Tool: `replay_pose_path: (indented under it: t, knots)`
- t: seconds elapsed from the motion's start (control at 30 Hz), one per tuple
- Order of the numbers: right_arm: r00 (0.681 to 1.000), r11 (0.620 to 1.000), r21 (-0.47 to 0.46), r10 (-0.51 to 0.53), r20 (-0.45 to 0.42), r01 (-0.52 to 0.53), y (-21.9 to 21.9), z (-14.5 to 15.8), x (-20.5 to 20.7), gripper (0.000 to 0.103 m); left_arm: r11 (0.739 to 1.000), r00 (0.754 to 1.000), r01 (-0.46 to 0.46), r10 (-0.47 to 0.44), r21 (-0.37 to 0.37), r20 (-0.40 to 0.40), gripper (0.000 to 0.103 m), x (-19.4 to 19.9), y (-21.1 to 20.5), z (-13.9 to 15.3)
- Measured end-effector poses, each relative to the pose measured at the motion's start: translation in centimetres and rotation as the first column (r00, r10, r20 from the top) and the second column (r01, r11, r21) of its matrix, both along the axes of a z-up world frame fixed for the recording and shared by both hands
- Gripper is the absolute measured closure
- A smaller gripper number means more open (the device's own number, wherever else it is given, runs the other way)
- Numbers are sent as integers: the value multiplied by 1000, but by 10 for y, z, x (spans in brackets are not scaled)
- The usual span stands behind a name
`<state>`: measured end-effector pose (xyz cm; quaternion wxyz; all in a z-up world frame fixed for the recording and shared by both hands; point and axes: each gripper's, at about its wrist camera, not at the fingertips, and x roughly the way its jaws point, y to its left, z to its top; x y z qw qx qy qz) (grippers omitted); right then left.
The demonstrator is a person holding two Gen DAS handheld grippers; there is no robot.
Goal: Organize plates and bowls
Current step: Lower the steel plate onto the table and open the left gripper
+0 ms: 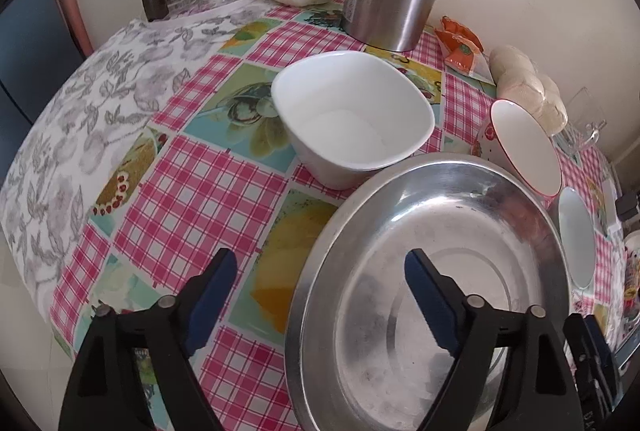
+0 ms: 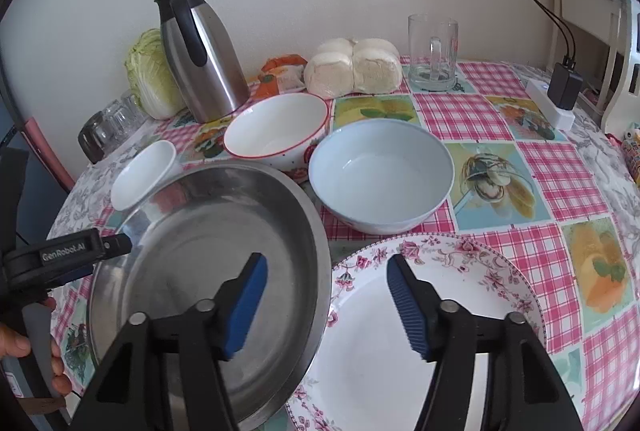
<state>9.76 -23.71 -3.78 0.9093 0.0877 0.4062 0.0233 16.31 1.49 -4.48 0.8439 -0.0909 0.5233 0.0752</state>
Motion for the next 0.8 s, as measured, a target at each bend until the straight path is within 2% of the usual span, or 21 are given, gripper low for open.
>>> replay_pose_path:
  t: [0.07,0.17,0.27,0.53,0.8]
  knots:
    - [1000,1000,3,-7,9,7,-1,1,-1,17,1000,1000,12,-13,29,17,8,0,-4,3]
    - [1000,1000,17,-16,3,16,-4,0,-1,12,998,999,21,-23,58,34,5,-1,-7,5]
    - [1000,999,26,-28,-8,29,-6,-2,0,0,997,999,31,-34,73,40,2,-2,-8,4]
    - [1000,1000,24,-20,-13,20,-7,-4,2,0,986,994,90,-98,138,57,0,-1,-25,7]
    - [1000,1000,16,-17,-18,18,-7,-4,2,0,983,990,102,-115,150,78,0,-3,-30,10]
